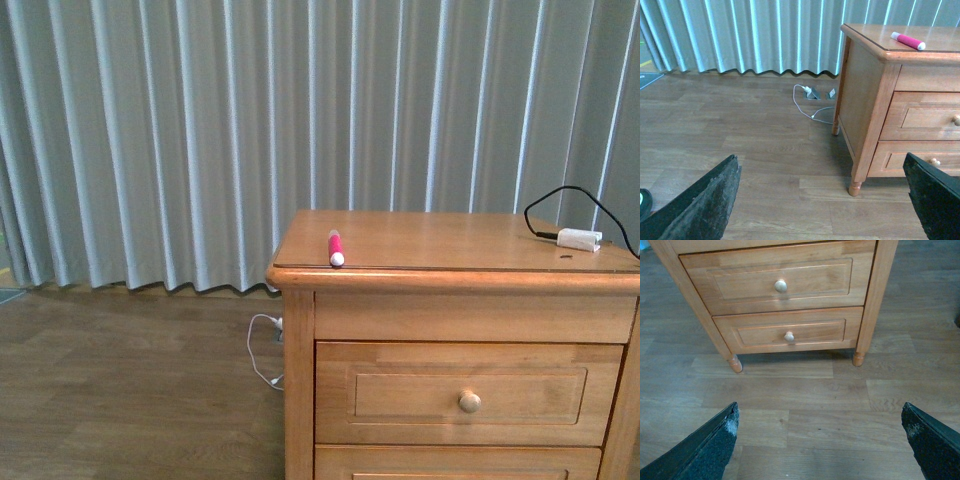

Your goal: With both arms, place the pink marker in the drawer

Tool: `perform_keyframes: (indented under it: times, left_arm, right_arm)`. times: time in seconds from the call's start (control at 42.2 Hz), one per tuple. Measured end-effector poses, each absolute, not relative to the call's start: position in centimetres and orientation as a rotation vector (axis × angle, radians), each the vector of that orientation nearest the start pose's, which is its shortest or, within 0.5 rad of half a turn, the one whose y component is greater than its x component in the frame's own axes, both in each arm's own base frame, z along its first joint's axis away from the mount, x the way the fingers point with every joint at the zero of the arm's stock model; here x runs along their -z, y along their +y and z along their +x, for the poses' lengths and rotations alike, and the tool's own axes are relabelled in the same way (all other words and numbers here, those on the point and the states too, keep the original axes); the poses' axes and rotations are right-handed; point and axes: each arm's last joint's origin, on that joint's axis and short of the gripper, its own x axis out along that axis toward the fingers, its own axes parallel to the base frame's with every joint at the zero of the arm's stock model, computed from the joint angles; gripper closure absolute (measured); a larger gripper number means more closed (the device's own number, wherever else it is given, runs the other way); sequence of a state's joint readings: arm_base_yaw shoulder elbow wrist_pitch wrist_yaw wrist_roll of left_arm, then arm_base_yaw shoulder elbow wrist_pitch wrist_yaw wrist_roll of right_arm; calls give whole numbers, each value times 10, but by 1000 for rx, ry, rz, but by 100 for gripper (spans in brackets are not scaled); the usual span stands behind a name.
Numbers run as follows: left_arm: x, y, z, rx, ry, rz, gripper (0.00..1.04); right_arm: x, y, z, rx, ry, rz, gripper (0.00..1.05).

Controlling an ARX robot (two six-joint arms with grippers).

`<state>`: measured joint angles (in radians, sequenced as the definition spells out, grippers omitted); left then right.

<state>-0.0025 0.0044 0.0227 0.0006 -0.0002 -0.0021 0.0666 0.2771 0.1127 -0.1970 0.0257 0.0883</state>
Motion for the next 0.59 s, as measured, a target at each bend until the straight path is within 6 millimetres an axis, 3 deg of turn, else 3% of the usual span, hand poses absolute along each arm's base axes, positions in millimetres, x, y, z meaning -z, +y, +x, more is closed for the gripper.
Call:
perform_keyframes:
  times: [0.19, 0.426, 0.592]
  left_arm:
    - [-171, 0, 97, 2, -19, -2, 6]
    - [-171, 0, 97, 2, -19, -2, 6]
    - [-171, 0, 97, 3, -19, -2, 6]
  right_arm:
    - [-168, 16, 133, -68, 343, 76, 9]
    - [-173, 34, 190, -76, 325, 75, 9]
    - [-168, 57, 238, -94, 330, 69, 9]
